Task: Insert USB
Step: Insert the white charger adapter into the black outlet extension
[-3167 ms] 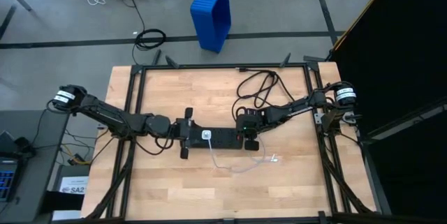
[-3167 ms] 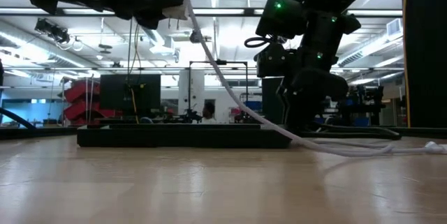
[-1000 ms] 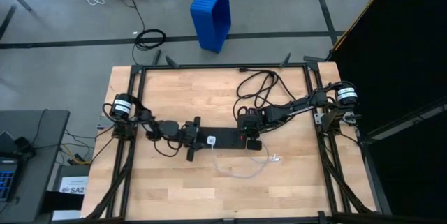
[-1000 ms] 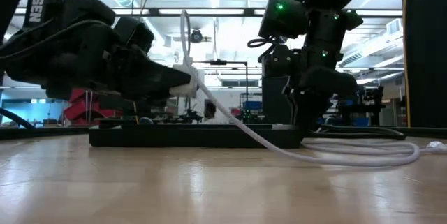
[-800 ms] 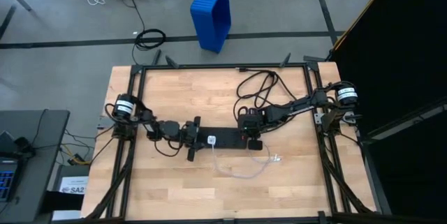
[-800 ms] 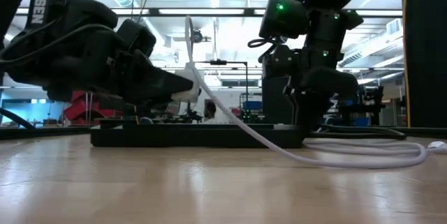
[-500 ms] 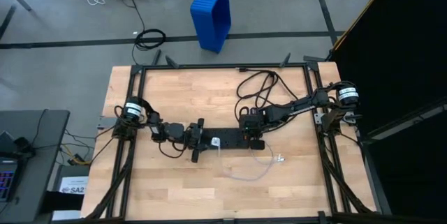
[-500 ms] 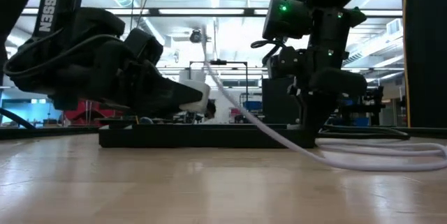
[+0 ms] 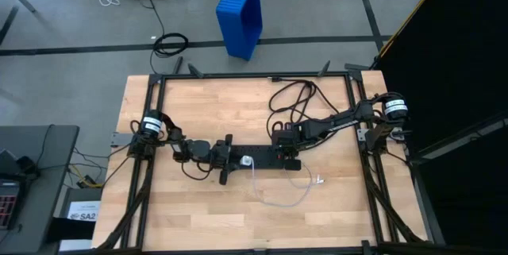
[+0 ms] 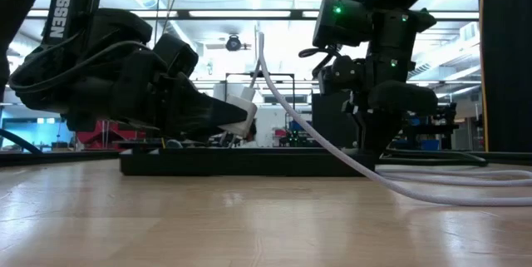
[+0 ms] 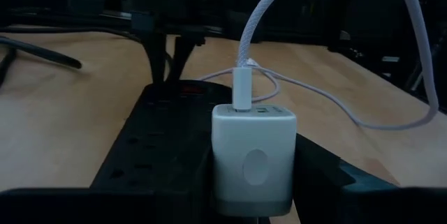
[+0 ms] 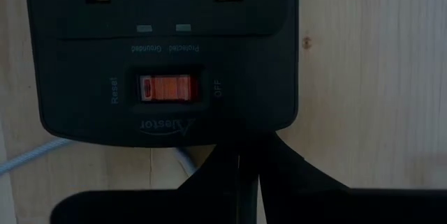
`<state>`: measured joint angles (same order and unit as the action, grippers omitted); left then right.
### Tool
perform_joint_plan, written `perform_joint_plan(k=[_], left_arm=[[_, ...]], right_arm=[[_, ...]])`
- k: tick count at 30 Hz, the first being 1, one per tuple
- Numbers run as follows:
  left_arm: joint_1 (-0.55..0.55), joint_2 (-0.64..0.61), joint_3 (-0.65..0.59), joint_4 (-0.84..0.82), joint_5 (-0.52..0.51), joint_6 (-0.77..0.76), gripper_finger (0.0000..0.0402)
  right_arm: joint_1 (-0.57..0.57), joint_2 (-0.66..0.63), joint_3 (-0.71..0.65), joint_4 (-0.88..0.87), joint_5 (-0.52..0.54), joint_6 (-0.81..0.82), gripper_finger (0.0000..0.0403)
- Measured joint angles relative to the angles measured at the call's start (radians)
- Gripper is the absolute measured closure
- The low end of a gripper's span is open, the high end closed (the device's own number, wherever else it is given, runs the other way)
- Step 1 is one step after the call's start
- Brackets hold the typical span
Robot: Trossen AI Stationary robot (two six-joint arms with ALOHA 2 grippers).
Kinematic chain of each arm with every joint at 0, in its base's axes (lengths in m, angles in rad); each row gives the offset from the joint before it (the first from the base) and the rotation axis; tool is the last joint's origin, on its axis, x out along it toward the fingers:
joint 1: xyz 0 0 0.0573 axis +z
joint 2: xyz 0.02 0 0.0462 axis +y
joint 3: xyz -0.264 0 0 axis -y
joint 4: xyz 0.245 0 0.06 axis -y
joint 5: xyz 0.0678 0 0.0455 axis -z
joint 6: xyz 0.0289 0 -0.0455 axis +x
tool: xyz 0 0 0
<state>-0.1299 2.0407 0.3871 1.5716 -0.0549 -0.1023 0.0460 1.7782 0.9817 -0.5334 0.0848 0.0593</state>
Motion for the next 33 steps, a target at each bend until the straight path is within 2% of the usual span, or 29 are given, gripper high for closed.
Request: perform_joint_plan(k=[12,21,33], left_arm=[[0.003,0.000,0.032,-0.007,-0.010,0.025,0.0273],[0.003,-0.047,-0.050,-0.004,-0.052,0.012,0.0273],[0.002,-0.049,-0.028,-0.002,-0.026,-0.004,0.0273]], right_arm=[[0.000,0.002,0.000,0.023,-0.001,0.000,0.0402],[0.000,0.002,0.000,0.026,-0.001,0.001,0.0402],[0.000,0.001,0.000,0.033,-0.001,0.010,0.0402]])
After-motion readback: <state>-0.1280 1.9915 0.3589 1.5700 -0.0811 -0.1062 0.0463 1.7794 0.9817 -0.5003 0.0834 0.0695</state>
